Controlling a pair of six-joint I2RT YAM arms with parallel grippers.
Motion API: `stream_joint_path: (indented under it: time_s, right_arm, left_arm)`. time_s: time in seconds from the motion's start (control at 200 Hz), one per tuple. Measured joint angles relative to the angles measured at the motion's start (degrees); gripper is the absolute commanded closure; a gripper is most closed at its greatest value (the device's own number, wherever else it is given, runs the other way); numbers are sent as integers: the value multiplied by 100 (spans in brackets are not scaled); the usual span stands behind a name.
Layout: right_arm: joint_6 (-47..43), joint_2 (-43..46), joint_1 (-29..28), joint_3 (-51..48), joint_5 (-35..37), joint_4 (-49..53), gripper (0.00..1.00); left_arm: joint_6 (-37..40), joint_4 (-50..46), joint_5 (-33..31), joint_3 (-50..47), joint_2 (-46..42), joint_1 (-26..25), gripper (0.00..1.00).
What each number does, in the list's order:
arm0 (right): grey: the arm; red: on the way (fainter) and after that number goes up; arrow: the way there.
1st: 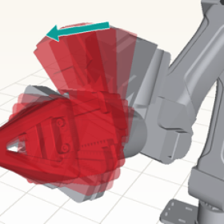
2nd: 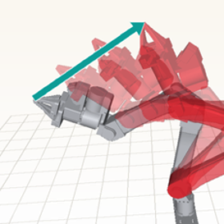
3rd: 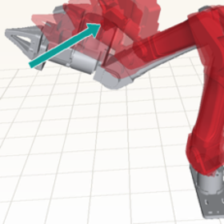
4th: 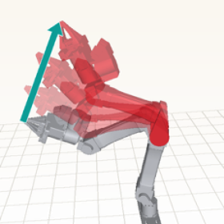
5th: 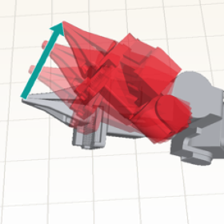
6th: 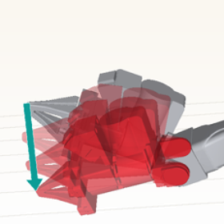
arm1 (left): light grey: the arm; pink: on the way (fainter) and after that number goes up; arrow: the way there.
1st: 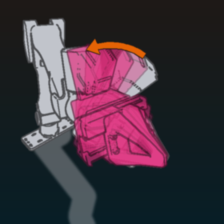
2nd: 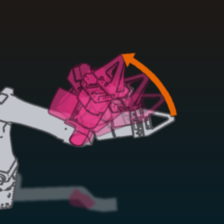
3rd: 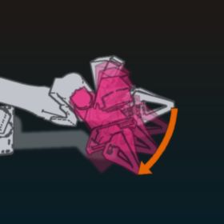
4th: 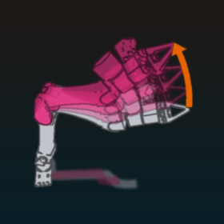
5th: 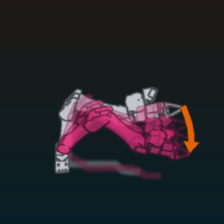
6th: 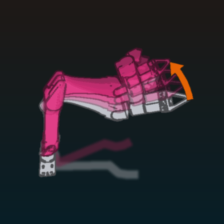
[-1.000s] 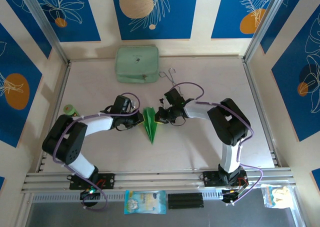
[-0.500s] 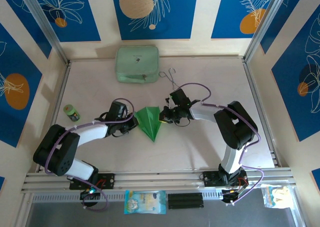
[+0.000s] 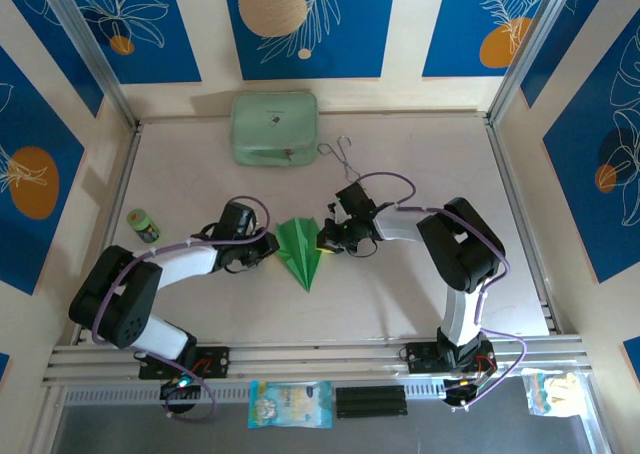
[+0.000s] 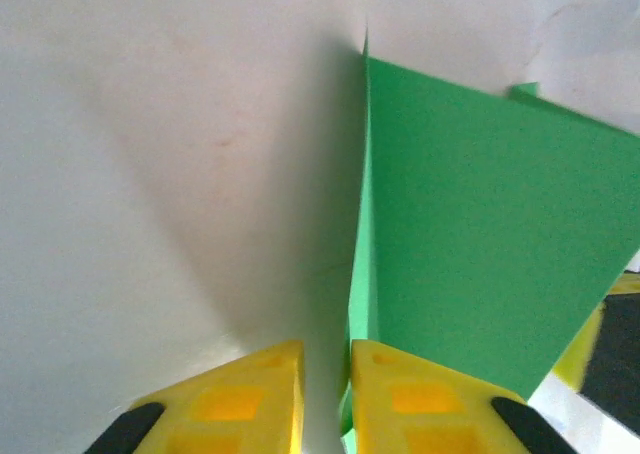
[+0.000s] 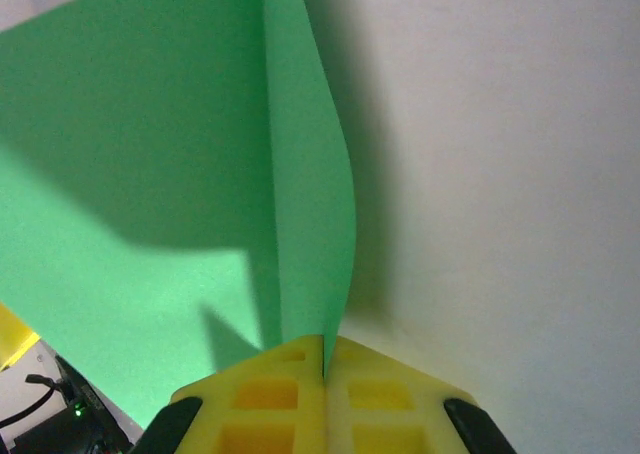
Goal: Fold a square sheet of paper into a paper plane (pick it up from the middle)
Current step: Turn over a paper plane at the center of the table, then move the paper plane to the center of the table.
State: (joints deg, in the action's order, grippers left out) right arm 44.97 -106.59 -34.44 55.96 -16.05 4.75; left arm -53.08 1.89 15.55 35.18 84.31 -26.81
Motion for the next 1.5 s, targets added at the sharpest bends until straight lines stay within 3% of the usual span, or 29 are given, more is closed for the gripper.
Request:
stream_joint_path:
  time_s: [0.25,0.45,0.77,1.151,1.501]
  right_arm:
    - [-24,0,-39,109,-7,85,95]
    - [-46,0,-44,181,-4,107,95]
    - [-48,0,-48,216,-4,131,95]
    - [-63,0,-48,216,-4,149,95]
    - [-61,0,-48,216,-4,149,95]
  left_arm:
    - [151,-374,2,136,-717,-68,73]
    - [103,-396,31,70,-890,-470,73]
    - [-105,-149,214,-31,-420,-870,69]
    - [-162,-42,251,-28,-160,-931,62]
    - [-315,507,673,-26,177,-1001,62]
